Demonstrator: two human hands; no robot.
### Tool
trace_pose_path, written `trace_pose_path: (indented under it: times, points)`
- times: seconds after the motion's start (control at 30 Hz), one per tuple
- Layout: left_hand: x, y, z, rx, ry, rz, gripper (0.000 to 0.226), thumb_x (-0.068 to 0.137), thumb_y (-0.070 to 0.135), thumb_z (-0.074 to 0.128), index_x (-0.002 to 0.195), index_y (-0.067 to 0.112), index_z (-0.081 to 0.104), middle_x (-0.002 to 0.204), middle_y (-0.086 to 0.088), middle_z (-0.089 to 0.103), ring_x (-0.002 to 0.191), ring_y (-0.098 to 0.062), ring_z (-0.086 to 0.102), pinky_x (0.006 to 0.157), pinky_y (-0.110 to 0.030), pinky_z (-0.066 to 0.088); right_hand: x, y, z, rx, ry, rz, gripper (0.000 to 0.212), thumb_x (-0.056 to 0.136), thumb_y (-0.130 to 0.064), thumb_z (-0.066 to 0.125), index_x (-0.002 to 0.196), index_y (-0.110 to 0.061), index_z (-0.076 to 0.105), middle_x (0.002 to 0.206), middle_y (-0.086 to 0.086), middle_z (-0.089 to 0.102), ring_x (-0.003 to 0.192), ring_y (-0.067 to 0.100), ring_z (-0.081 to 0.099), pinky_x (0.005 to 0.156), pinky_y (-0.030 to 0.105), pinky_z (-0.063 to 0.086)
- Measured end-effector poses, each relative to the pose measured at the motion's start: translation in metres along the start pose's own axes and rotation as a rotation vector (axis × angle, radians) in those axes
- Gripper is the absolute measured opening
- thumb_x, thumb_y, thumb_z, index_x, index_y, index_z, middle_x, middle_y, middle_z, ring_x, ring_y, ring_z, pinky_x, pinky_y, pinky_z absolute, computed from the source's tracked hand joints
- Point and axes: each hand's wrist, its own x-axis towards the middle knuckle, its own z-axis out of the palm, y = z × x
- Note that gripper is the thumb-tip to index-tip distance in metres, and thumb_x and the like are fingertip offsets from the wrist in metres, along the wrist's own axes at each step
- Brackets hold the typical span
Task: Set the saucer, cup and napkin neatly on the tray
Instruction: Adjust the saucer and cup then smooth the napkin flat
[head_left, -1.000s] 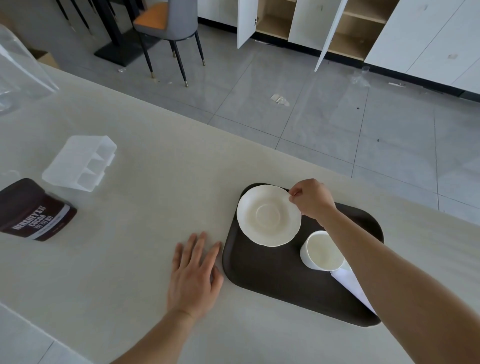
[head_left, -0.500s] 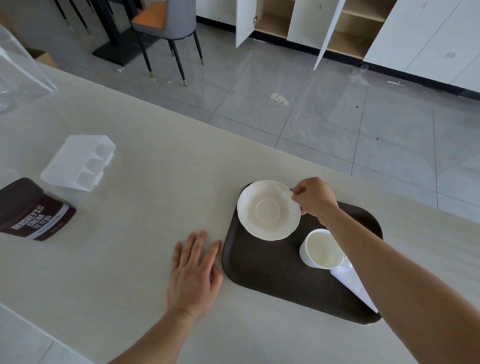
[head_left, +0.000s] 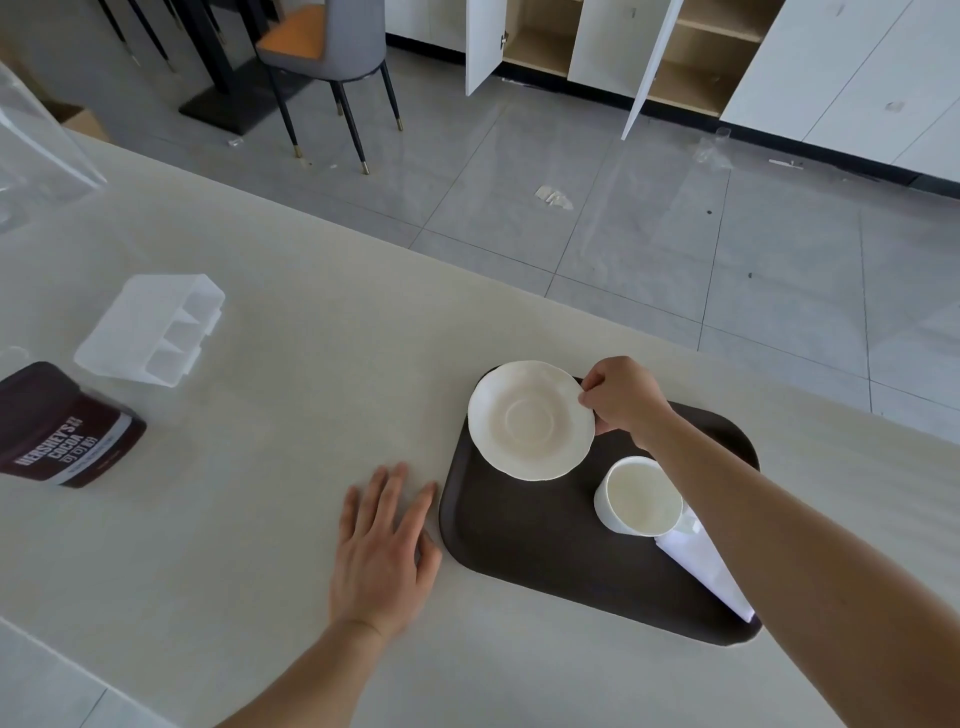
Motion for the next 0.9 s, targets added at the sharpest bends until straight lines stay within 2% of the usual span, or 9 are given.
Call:
trace_pose_path:
  times: [0.17, 0.27, 0.33, 0.4, 0.47, 0.6, 0.67, 0.77, 0.9]
  points:
    - [0.0, 0.003, -0.004, -0.007, 0.005, -0.002, 0.053, 0.086, 0.031, 0.043, 0.137, 0.025, 0.053, 0.153, -0.012, 0.04, 0.145, -0.03, 0.03, 0.118, -0.054, 0.023, -0.006, 0.004, -0.007, -0.054, -0.076, -0.083, 0.007, 0.09, -0.014, 0.062, 0.096, -0.012, 0.064, 0.087, 0.003, 0.074, 0.059, 0.021, 0.075, 0.076, 0.04, 0.061]
    - [-0.001, 0.003, -0.005, -0.003, -0.003, -0.009, 0.054, 0.086, 0.032, 0.042, 0.138, 0.025, 0.052, 0.154, -0.012, 0.039, 0.146, -0.03, 0.029, 0.119, -0.054, 0.021, -0.018, 0.019, -0.026, -0.027, 0.002, -0.152, 0.017, 0.092, -0.025, 0.065, 0.105, -0.014, 0.065, 0.081, 0.0, 0.074, 0.065, 0.017, 0.074, 0.079, 0.041, 0.061]
    - [0.0, 0.004, -0.006, 0.002, -0.008, -0.014, 0.054, 0.085, 0.032, 0.041, 0.138, 0.025, 0.052, 0.154, -0.012, 0.039, 0.146, -0.03, 0.029, 0.119, -0.054, 0.021, -0.035, 0.036, -0.043, 0.154, 0.126, -0.148, 0.006, 0.091, -0.02, 0.067, 0.095, -0.016, 0.069, 0.077, 0.002, 0.074, 0.065, 0.019, 0.074, 0.077, 0.045, 0.062]
    - [0.001, 0.005, -0.007, 0.002, -0.007, -0.015, 0.055, 0.085, 0.032, 0.04, 0.137, 0.024, 0.053, 0.153, -0.012, 0.04, 0.145, -0.03, 0.03, 0.118, -0.054, 0.021, -0.06, 0.059, -0.053, 0.252, 0.238, -0.112, 0.017, 0.089, -0.012, 0.064, 0.079, -0.025, 0.071, 0.07, -0.001, 0.074, 0.062, 0.019, 0.074, 0.077, 0.047, 0.062]
    - [0.0, 0.005, -0.007, 0.005, -0.001, -0.011, 0.054, 0.085, 0.032, 0.039, 0.136, 0.023, 0.054, 0.152, -0.013, 0.041, 0.145, -0.031, 0.031, 0.118, -0.054, 0.022, -0.09, 0.08, -0.057, 0.279, 0.284, -0.078, 0.028, 0.086, -0.005, 0.061, 0.074, -0.029, 0.071, 0.07, -0.003, 0.074, 0.064, 0.018, 0.074, 0.078, 0.046, 0.061]
    - [-0.001, 0.005, -0.006, 0.004, 0.008, -0.008, 0.054, 0.086, 0.032, 0.036, 0.136, 0.023, 0.053, 0.153, -0.013, 0.04, 0.145, -0.031, 0.03, 0.119, -0.053, 0.02, -0.137, 0.114, -0.048, 0.142, 0.298, -0.064, 0.046, 0.082, 0.007, 0.054, 0.091, -0.034, 0.072, 0.09, -0.012, 0.074, 0.079, 0.014, 0.07, 0.073, 0.032, 0.053]
    - [-0.001, 0.005, -0.005, -0.004, 0.015, -0.007, 0.054, 0.085, 0.031, 0.035, 0.136, 0.023, 0.054, 0.152, -0.012, 0.04, 0.145, -0.031, 0.029, 0.119, -0.053, 0.02, -0.149, 0.126, -0.039, 0.044, 0.246, -0.062, 0.036, 0.081, 0.0, 0.063, 0.102, -0.028, 0.073, 0.092, -0.012, 0.069, 0.078, 0.001, 0.064, 0.066, 0.019, 0.044]
    - [-0.001, 0.004, -0.003, -0.005, 0.026, 0.005, 0.052, 0.086, 0.03, 0.037, 0.134, 0.022, 0.055, 0.151, -0.013, 0.041, 0.144, -0.033, 0.03, 0.118, -0.054, 0.021, -0.157, 0.133, -0.023, 0.043, 0.241, -0.075, 0.021, 0.08, -0.018, 0.078, 0.098, -0.027, 0.073, 0.085, -0.018, 0.066, 0.075, -0.014, 0.061, 0.062, 0.009, 0.037]
    - [-0.001, 0.001, 0.0, 0.009, 0.037, 0.021, 0.052, 0.085, 0.03, 0.039, 0.134, 0.021, 0.054, 0.151, -0.015, 0.041, 0.143, -0.034, 0.03, 0.118, -0.054, 0.019, -0.157, 0.133, -0.013, -0.02, 0.338, -0.176, 0.014, 0.084, -0.015, 0.077, 0.098, -0.018, 0.078, 0.095, -0.001, 0.071, 0.07, 0.004, 0.064, 0.064, 0.016, 0.042]
